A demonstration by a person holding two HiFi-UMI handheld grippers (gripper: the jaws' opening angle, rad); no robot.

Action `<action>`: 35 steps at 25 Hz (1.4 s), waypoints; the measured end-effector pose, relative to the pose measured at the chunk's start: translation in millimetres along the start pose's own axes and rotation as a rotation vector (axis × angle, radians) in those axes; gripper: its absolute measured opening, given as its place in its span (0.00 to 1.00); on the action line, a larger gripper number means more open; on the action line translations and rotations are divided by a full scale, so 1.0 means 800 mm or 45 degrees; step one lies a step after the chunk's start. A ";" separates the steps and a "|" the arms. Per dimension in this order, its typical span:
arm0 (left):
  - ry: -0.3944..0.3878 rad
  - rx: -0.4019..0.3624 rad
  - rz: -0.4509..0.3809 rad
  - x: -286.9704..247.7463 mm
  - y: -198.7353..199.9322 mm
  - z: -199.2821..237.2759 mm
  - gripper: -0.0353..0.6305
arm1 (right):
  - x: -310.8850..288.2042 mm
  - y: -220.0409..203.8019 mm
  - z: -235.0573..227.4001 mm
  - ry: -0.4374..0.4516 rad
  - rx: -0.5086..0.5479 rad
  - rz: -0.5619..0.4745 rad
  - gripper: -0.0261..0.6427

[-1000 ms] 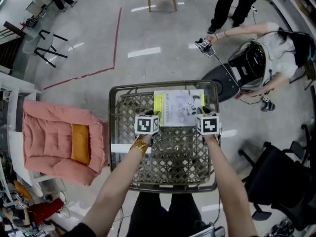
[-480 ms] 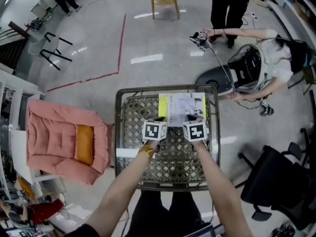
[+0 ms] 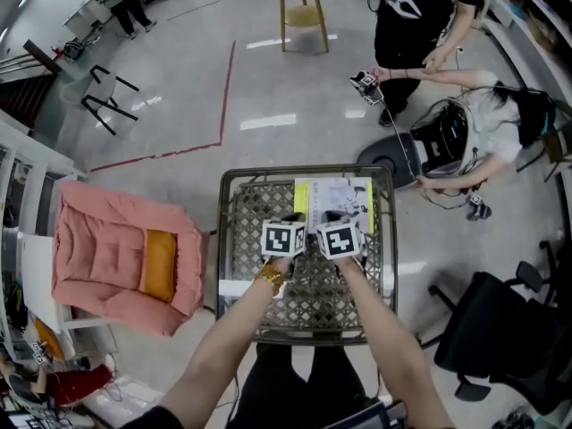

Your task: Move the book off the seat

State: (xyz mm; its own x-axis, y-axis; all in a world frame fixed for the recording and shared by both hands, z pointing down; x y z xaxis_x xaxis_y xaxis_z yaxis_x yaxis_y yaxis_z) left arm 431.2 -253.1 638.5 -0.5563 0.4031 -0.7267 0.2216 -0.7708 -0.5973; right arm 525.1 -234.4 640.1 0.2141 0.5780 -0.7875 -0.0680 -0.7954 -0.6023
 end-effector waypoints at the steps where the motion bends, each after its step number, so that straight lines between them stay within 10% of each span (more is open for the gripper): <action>1: 0.009 -0.023 -0.041 0.009 0.008 -0.002 0.07 | 0.006 0.006 0.005 -0.006 0.012 -0.031 0.06; 35: 0.047 -0.348 -0.655 0.230 0.100 -0.016 0.07 | 0.181 0.154 0.155 -0.128 0.357 -0.822 0.06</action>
State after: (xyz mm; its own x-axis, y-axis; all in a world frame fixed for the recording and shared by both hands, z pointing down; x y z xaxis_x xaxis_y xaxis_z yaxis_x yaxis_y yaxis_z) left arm 356.6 -234.2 452.7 -0.6198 0.7127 -0.3284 0.1316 -0.3182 -0.9389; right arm 426.6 -225.7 435.5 0.2058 0.9428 -0.2624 -0.2089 -0.2196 -0.9530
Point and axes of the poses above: the fingertips, and each gripper's own axes: x backward along the fingers, z to its left, y out of its top, the point moved 4 cm from there along x, backward along the fingers, and after that the axes turned 7 degrees about -y, right-handed, at the moved point
